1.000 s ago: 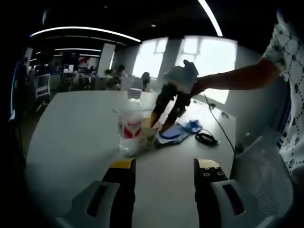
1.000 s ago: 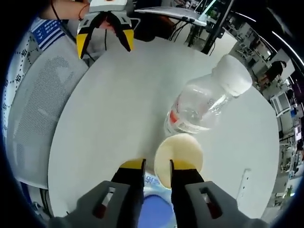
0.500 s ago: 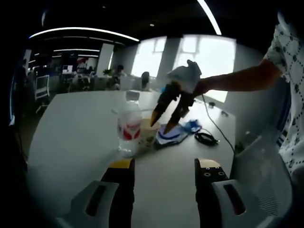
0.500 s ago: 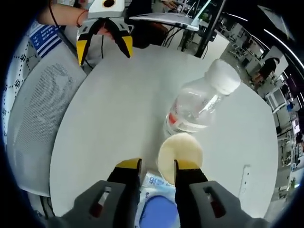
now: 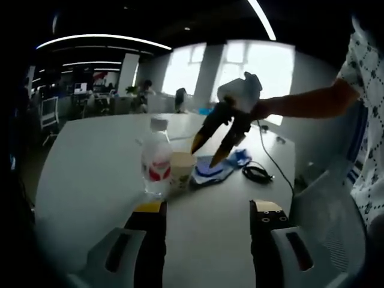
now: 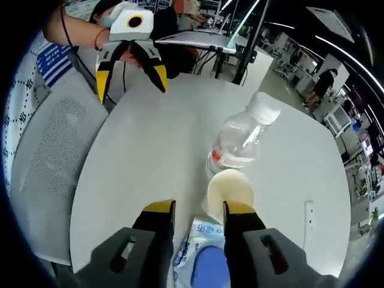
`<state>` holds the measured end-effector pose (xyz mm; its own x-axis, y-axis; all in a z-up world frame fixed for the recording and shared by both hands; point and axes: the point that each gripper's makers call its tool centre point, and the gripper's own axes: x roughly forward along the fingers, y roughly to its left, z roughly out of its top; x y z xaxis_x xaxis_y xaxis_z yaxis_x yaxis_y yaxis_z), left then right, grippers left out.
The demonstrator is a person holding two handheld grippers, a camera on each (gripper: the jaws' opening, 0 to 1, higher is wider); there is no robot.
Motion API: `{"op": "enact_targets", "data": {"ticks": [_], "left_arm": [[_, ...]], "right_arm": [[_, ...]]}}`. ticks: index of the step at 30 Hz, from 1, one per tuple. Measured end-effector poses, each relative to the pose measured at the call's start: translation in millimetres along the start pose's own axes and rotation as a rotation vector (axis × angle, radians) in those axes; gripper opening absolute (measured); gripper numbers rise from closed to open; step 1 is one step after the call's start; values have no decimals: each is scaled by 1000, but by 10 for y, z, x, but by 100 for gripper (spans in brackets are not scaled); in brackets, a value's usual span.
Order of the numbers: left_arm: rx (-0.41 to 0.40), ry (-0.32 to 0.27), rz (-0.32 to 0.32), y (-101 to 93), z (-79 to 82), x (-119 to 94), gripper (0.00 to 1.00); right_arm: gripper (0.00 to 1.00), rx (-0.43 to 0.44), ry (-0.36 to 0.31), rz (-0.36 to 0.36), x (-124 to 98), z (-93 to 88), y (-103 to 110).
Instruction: Arrange the tabletop items into an orderly group along one side of the table until the central work area is clear of visible clutter.
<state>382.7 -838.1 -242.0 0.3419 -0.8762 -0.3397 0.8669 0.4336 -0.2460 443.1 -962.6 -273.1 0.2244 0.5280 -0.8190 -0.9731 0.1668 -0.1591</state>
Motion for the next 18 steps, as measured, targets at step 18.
{"op": "enact_targets", "data": {"ticks": [18], "left_arm": [[19, 16, 17, -64, 42, 5, 81]], "right_arm": [[64, 141, -113, -76, -276, -32, 152]]}}
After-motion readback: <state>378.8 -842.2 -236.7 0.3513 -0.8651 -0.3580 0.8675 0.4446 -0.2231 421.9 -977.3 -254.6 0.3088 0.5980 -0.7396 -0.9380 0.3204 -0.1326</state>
